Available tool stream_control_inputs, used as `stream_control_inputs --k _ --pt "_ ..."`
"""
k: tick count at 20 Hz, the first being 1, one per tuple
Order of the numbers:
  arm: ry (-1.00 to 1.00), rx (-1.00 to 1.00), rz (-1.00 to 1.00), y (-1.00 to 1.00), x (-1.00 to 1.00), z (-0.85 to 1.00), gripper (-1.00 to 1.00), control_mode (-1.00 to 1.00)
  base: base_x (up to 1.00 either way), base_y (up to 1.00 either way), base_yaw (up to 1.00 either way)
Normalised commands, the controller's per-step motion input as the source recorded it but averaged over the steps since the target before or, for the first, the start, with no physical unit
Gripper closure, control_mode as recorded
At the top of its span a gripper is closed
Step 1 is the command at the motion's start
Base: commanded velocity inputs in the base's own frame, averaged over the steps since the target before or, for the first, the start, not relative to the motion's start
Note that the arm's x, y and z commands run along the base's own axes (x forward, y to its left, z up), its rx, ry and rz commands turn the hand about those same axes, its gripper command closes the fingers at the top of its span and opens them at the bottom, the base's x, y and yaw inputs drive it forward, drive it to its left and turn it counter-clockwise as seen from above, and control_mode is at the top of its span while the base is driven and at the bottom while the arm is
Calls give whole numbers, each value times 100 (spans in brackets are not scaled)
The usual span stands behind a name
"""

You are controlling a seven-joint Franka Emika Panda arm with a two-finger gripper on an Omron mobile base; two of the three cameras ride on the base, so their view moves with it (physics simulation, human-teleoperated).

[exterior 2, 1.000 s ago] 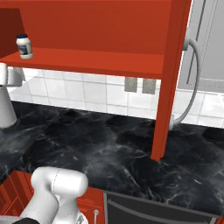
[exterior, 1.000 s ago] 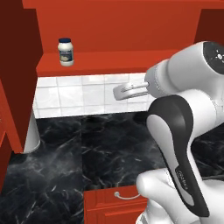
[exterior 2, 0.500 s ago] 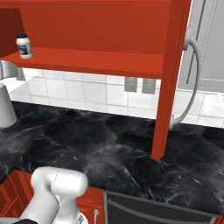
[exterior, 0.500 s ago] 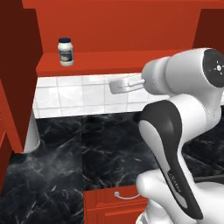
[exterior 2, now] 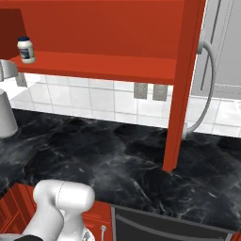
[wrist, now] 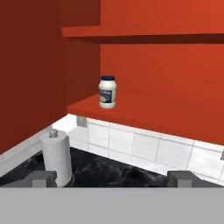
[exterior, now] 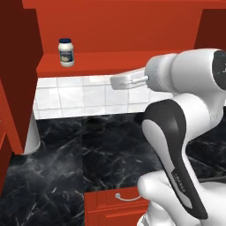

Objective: Take 2 condiments from the cabinet and move them on the counter near the stove.Make sure the condiments are lined up with each other, next to each other.

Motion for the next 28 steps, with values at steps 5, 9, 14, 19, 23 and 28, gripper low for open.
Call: stream_control_inputs --k 5,9,14,19,23,28 --pt "0 2 7 0 3 4 -100 -100 0 0 0" --pt "0 2 7 0 12 0 -100 -100 0 0 0" --pt "0 1 2 0 26 6 -100 -100 0 0 0" --pt "0 2 0 0 45 18 -100 -100 0 0 0" --pt "0 4 3 0 54 17 -100 -100 0 0 0" --pt "0 1 2 -1 58 19 -100 -100 0 0 0"
